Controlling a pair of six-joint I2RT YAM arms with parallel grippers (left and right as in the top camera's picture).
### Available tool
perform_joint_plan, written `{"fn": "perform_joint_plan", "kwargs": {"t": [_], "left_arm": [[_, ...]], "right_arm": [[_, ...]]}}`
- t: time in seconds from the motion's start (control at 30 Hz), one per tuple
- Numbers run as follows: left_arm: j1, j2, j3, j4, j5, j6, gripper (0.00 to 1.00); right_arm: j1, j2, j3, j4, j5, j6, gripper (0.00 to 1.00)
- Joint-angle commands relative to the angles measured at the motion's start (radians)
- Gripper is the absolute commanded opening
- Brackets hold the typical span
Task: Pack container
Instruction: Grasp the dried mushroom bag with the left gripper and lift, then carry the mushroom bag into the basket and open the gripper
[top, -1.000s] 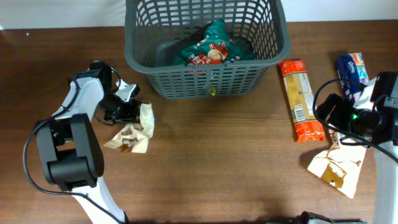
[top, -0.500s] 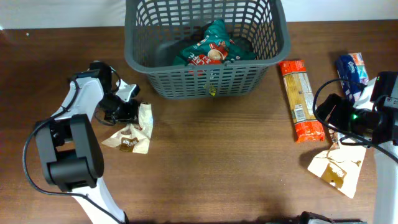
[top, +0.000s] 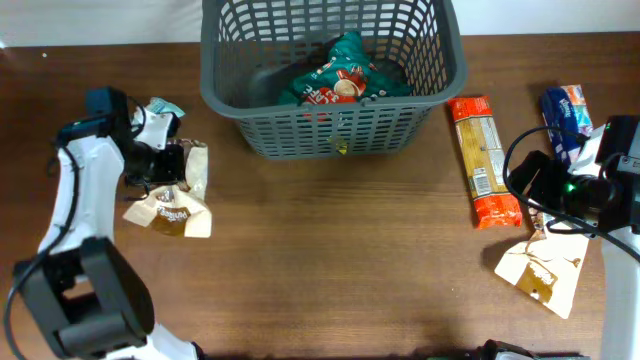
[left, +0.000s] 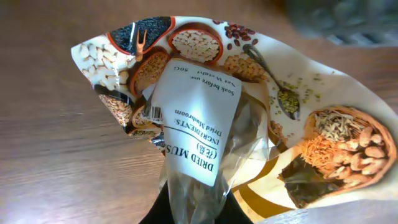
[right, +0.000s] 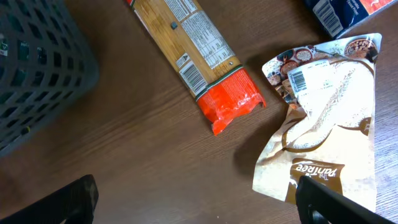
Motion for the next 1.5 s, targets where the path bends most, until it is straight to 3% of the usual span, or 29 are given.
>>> {"fn": "perform_joint_plan", "kwargs": {"t": [0.0,0.53,0.63,0.77,0.9,1.2,1.47], "left_arm": [[0.0,-0.065,0.038,-0.001,-0.001,-0.035,0.02],[0.0,-0.193,0.493,0.009,0.002,-0.113,0.02],[-0.002,-0.193,0.547,0.074,0.085,-0.113,0.02],[-0.01,-0.188,0.55,0.246,0.298,-0.129,0.02],[-0.055,-0.169,0.55,0.368,0.394,-0.143,0.02],[-0.278,-0.042,0.55,0.574,0.409,-0.138,0.02],[-0.395,0.148,0.55,0.602,0.397,-0.166,0.02]], "right_arm": [[-0.006,-0.003,0.023,0.0,-0.006,-0.002,0.99],[-0.006,-0.003,0.023,-0.015,-0.006,-0.002,0.99],[-0.006,-0.003,0.023,-0.014,-0.006,-0.002,0.99],[-0.006,-0.003,0.023,-0.014,-0.006,-0.002,0.99],[-0.006,-0.003,0.023,-0.016,-0.006,-0.002,0.99],[-0.006,-0.003,0.023,-0.03,-0.008,-0.002,0.99],[-0.006,-0.003,0.023,-0.045,-0.01,-0.002,0.99]]}}
